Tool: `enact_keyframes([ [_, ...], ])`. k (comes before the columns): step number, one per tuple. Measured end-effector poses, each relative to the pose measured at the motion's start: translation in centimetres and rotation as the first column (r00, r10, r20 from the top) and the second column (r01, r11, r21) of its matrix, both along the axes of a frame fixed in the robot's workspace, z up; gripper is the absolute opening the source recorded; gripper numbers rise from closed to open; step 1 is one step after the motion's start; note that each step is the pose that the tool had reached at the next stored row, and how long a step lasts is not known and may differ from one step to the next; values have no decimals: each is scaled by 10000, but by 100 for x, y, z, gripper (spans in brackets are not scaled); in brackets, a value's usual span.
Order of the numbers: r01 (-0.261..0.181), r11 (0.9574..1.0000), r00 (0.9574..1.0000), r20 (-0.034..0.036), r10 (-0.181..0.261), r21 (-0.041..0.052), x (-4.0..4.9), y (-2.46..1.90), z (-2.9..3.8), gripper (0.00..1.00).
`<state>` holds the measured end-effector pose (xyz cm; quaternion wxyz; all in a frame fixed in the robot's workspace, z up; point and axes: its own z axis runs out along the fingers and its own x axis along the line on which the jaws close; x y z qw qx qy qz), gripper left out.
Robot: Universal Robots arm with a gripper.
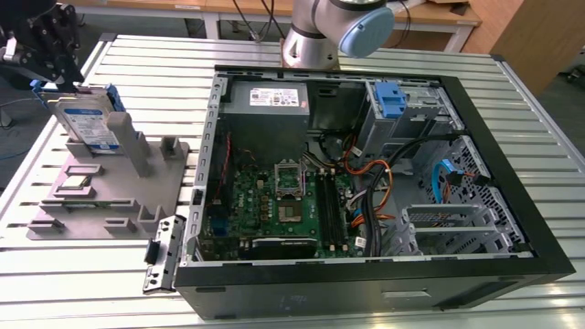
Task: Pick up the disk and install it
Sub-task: 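Pick up the disk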
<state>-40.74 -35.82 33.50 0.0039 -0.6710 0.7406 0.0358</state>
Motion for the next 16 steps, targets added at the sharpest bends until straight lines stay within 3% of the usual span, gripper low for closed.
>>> enact_keyframes([
  [4,0,10000,10000,1,0,0,0,0,-1,41],
  [6,0,10000,10000,0,0,0,0,0,-1,53],
  [8,0,10000,10000,0,0,0,0,0,-1,53],
  [9,0,10000,10000,0,0,0,0,0,-1,59],
  [16,0,10000,10000,0,0,3,0,0,-93,59],
])
